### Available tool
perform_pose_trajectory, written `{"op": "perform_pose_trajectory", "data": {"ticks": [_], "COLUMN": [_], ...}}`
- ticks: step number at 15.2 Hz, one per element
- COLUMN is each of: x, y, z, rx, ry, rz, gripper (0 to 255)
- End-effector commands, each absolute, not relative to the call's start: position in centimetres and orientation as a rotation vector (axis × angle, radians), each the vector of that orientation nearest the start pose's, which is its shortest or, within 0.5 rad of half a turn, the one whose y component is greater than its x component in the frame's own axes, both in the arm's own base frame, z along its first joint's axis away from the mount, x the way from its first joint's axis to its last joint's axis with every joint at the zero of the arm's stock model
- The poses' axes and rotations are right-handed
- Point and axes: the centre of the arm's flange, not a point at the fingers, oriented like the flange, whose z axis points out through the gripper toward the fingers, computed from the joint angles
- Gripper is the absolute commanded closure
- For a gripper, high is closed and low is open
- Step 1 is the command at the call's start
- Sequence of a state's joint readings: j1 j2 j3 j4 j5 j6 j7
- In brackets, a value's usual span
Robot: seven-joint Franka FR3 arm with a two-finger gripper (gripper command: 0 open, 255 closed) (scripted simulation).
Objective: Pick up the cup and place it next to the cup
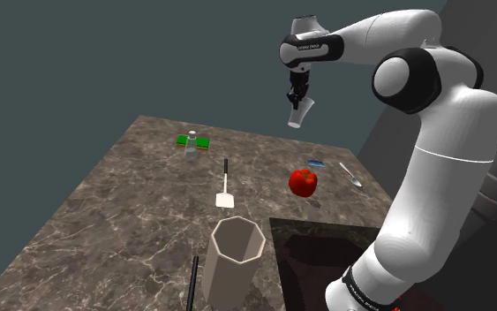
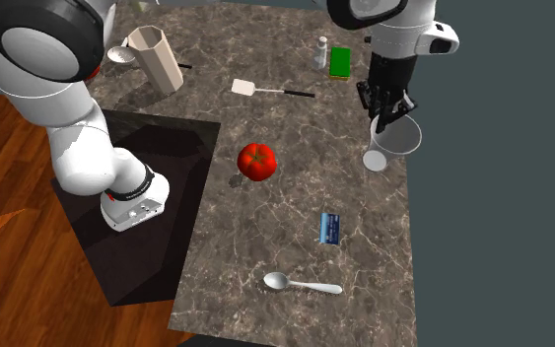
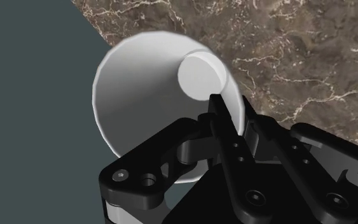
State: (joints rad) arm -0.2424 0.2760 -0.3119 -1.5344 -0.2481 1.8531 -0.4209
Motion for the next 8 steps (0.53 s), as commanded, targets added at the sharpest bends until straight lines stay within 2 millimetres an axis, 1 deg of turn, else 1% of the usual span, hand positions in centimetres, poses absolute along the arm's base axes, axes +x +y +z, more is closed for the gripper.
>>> {"op": "perform_pose_trajectory", "data": {"ticks": [1, 8], "x": [55.4, 55.4], "y": [-33.9, -33.9], "z": [52.3, 56.0], "rx": [-3.446, -3.446], "ry": [0.098, 0.098], "rz": [0.180, 0.180], "gripper": [255, 255]}}
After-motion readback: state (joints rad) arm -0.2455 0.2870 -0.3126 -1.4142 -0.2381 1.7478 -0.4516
